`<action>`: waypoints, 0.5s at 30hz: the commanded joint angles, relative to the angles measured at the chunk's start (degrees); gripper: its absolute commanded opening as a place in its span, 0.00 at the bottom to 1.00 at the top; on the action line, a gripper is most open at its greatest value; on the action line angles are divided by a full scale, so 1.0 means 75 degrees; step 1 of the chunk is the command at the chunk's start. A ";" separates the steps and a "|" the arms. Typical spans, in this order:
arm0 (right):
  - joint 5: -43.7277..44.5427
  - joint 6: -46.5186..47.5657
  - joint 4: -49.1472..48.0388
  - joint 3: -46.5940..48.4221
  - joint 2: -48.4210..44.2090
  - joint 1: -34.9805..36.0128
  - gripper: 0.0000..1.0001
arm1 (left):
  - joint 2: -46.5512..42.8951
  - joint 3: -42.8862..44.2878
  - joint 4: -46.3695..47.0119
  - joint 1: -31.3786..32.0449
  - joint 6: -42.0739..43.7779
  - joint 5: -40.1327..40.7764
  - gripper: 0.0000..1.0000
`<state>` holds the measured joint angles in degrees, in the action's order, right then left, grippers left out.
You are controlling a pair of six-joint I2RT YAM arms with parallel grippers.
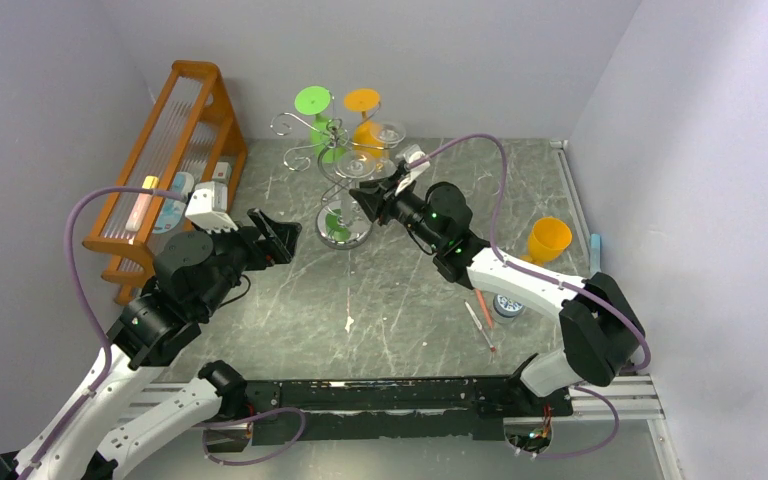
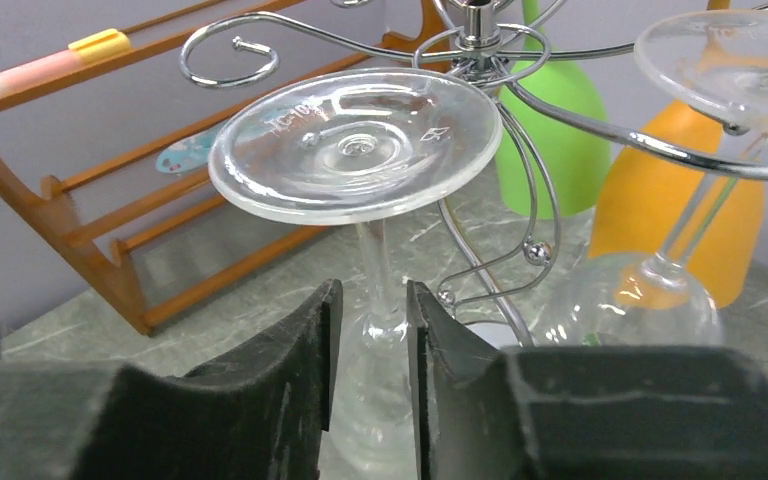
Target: Place the wine glass upside down on the wine glass rack
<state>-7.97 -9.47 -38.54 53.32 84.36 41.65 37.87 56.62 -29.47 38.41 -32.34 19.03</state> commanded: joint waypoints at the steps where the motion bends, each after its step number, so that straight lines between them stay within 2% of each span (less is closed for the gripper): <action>1: 0.0237 -0.0055 -0.0098 0.0039 -0.0099 -0.0045 0.37 | -0.0057 0.0038 -0.0113 0.0033 -0.0066 0.0114 0.95; 7: -0.0178 -0.0166 0.0096 -0.0346 -0.0632 -0.0131 0.50 | -0.0035 0.0071 -0.0126 0.0037 -0.0043 0.0180 0.95; 11: -0.0143 -0.0008 0.0545 -0.0765 -0.1364 -0.0134 0.53 | 0.0077 0.0663 -0.0484 0.0031 0.0329 0.0429 0.96; 15: 0.0347 0.0258 0.0827 -0.1613 -0.2624 -0.0156 0.54 | 0.0126 0.1552 -0.0941 0.0034 0.0979 0.1090 0.96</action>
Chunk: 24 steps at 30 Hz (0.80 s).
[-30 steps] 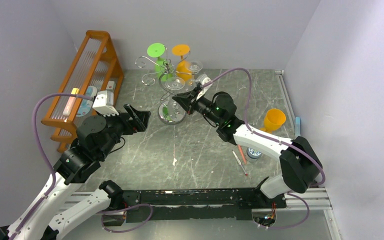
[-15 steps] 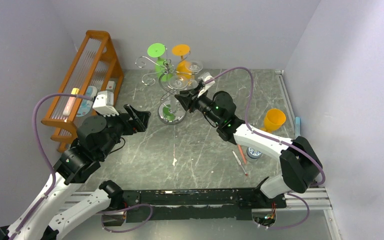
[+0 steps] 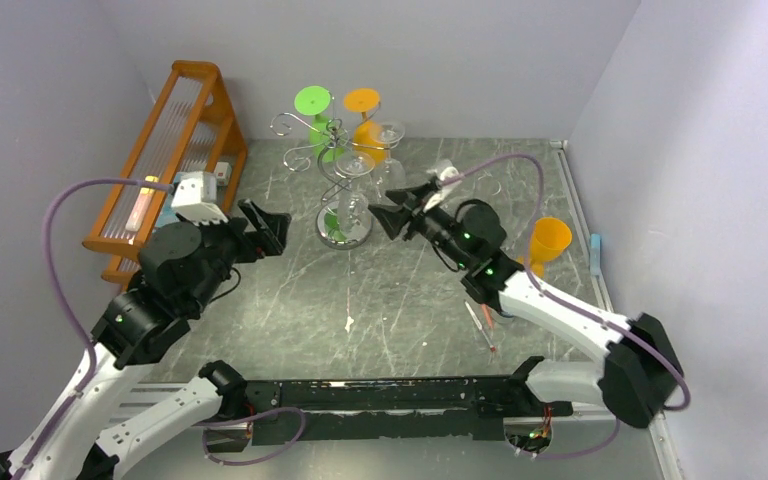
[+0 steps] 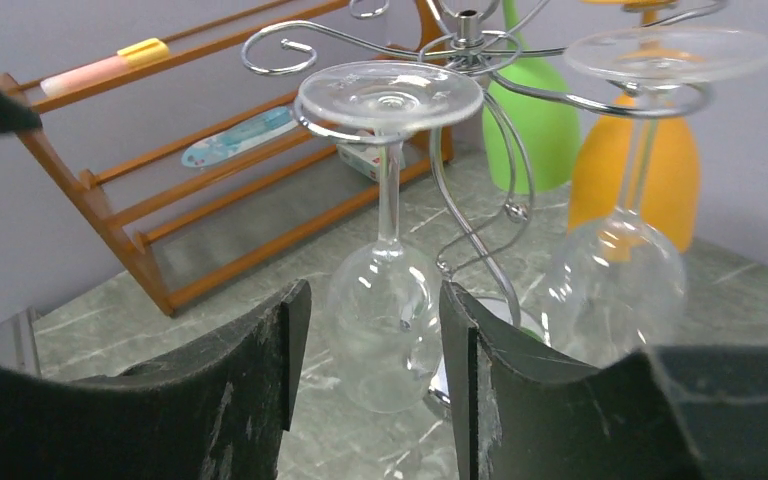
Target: Place the wine glass upside down on the wine glass rack
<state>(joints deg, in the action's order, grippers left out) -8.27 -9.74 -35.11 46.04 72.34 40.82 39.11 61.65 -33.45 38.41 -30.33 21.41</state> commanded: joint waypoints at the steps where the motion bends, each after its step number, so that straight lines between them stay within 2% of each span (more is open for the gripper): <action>1: 0.0618 0.0313 0.0517 -0.0830 -0.1308 -0.0057 0.54 | -0.0062 0.1011 -0.0419 0.0039 0.0898 0.0843 0.96; 4: 0.1746 0.0207 0.1252 -0.1117 -0.2201 -0.0077 0.54 | -0.0136 0.1273 -0.0386 0.0038 0.1392 0.0849 0.96; 7: 0.3504 -0.0173 0.2508 -0.0788 -0.2757 -0.0110 0.58 | -0.0192 0.1377 -0.0329 0.0035 0.1682 0.0777 0.96; 10: 0.5346 -0.0577 0.3830 -0.0103 -0.2768 -0.0245 0.64 | -0.0211 0.1308 -0.0239 0.0045 0.1781 0.0587 0.96; 12: 0.5919 -0.0713 0.4574 0.0461 -0.2553 -0.0504 0.67 | -0.0184 0.1189 -0.0160 0.0033 0.1750 0.0401 0.96; 15: 0.5239 -0.1268 0.5959 0.1321 -0.2020 -0.1517 0.68 | -0.0105 0.1040 -0.0122 0.0029 0.1497 0.0219 0.96; 19: 0.3474 -0.1744 0.6250 0.1802 -0.1302 -0.2898 0.68 | -0.0047 0.0821 -0.0072 0.0036 0.1091 -0.0122 0.96; 24: 0.2291 -0.2094 0.6498 0.2183 -0.0439 -0.3587 0.59 | -0.0087 0.0520 0.0004 0.0032 0.0890 -0.0451 0.95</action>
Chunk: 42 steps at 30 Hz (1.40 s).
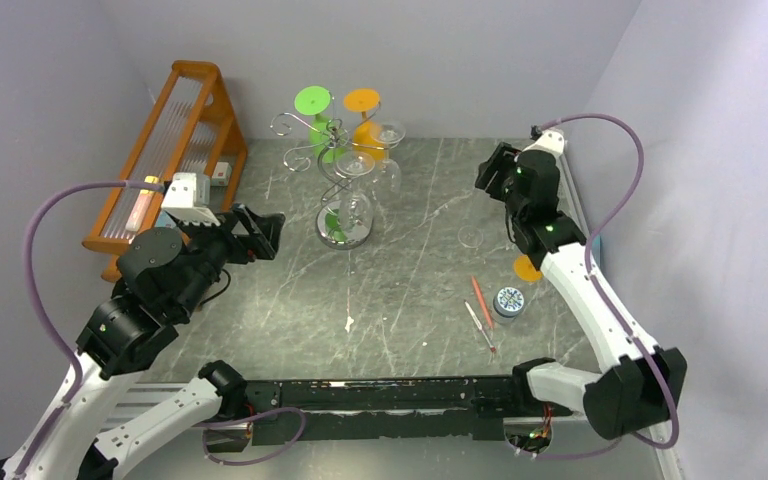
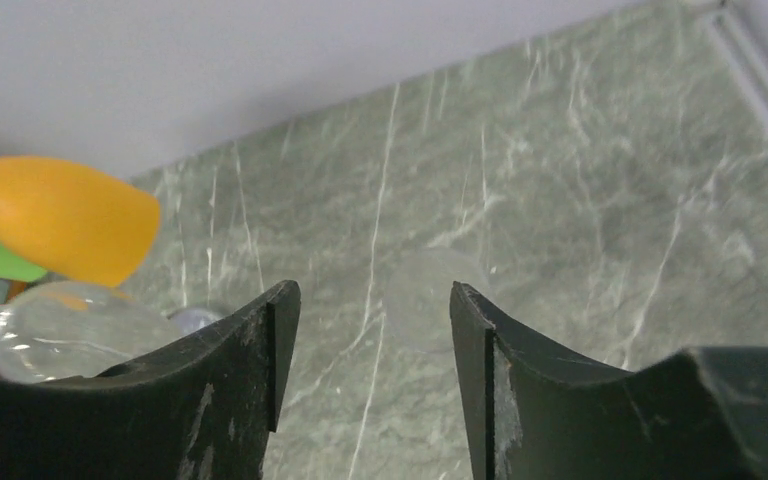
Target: Place the wine glass upside down on the wine glass rack
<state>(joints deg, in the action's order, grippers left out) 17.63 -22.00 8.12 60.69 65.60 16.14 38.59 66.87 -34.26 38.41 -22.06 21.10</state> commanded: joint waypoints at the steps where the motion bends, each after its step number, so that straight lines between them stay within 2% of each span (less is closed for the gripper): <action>1: -0.1271 -0.0457 0.0750 0.0274 0.0582 -0.0329 0.57 | -0.0029 -0.0185 0.0074 0.0034 -0.0211 -0.0358 0.95; 5: -0.1337 -0.0407 0.0830 0.0443 0.0982 -0.0404 0.50 | -0.0088 -0.0167 0.0030 0.0033 -0.0165 -0.0133 0.96; 17: -0.1178 -0.0032 0.1431 0.1114 0.2064 -0.0409 0.46 | 0.0042 -0.0331 0.0104 0.0029 -0.0314 -0.0276 0.95; 26: -0.0848 0.0249 0.2051 0.1613 0.2650 -0.0351 0.27 | 0.0127 -0.0427 0.0161 0.0035 -0.0418 -0.0437 0.95; 29: -0.0557 0.0310 0.2268 0.1759 0.2688 -0.0248 0.08 | 0.0168 -0.0417 0.0178 0.0029 -0.0473 -0.0477 0.95; 31: -0.0350 0.0336 0.2429 0.1892 0.2665 -0.0116 0.00 | 0.0213 -0.0394 0.0170 0.0035 -0.0517 -0.0526 0.95; 42: 0.1023 0.0364 0.2498 0.2006 0.1754 0.0864 0.00 | 0.0228 -0.0281 0.0229 0.0032 -0.0631 -0.0771 0.96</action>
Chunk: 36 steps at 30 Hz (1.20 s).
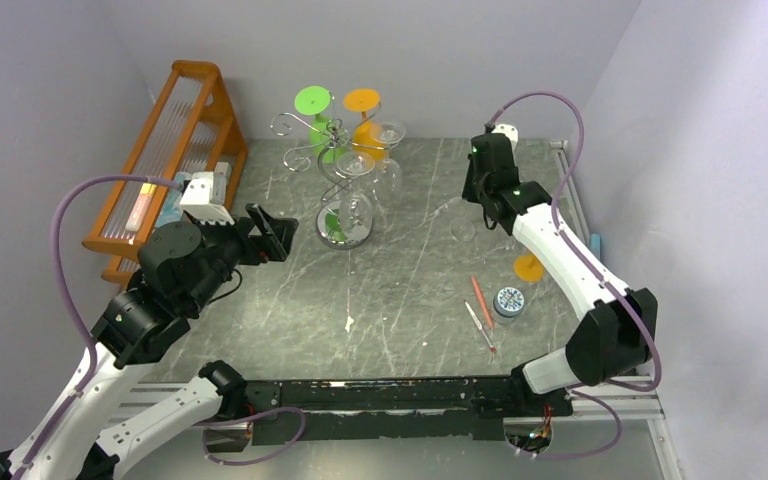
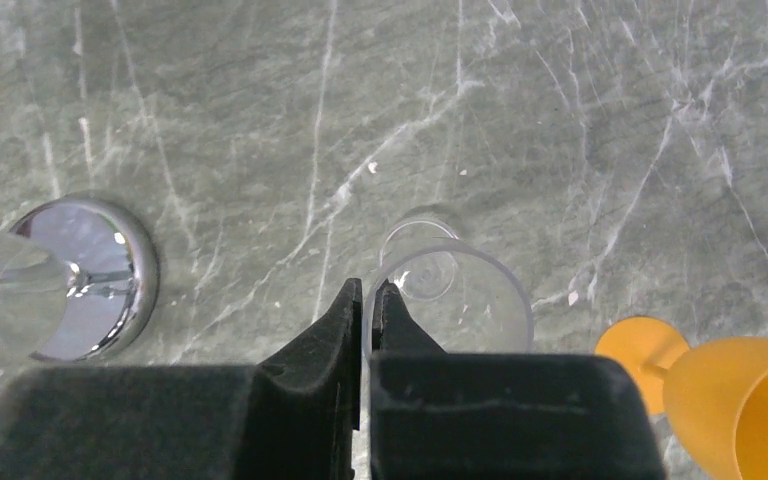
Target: Place the wine glass upside down on the wine glass rack
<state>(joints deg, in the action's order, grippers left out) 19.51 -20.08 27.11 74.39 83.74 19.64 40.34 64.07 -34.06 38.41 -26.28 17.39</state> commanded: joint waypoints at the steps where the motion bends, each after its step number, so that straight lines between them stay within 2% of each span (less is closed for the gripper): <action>1: 0.0911 0.0116 -0.0273 0.0097 -0.0884 0.0527 0.00 | 0.0013 0.0117 0.0207 0.0036 -0.0103 -0.0300 0.96; 4: 0.0999 0.0177 -0.1062 -0.0308 -0.1666 0.0828 0.00 | 0.0064 0.0206 0.0206 0.0036 -0.0218 -0.0317 0.96; 8: 0.0429 0.0117 -0.2285 -0.1024 -0.2846 0.0874 0.00 | 0.0162 0.0282 0.0344 0.0034 -0.0433 -0.0590 0.96; 14: -0.0595 -0.0033 -0.4282 -0.2141 -0.4484 0.0886 0.00 | 0.0469 0.0367 0.1122 0.0031 -0.0760 -0.1739 0.96; 22: -0.1671 -0.0718 -0.6325 -0.3204 -0.5828 0.0885 0.00 | 0.1147 0.0432 0.2866 0.0035 -0.1560 -0.3286 0.95; 27: -0.1965 -0.1024 -0.7342 -0.3662 -0.6407 0.0889 0.00 | 0.1891 0.1016 0.3424 0.0036 -0.1968 -0.3364 0.95; 32: -0.2284 -0.1374 -0.8106 -0.3925 -0.6712 0.0886 0.00 | 0.2496 0.1031 0.5026 0.0062 -0.3042 -0.3776 0.97; 36: -0.2448 -0.1892 -0.8619 -0.4138 -0.6837 0.0887 0.00 | 0.3086 0.0946 0.6098 0.0492 -0.3986 -0.3026 0.94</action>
<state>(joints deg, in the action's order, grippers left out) 3.11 -29.67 -29.43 44.93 33.54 26.22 60.05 70.32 -0.62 39.13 -47.72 -7.60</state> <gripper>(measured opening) 0.029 0.962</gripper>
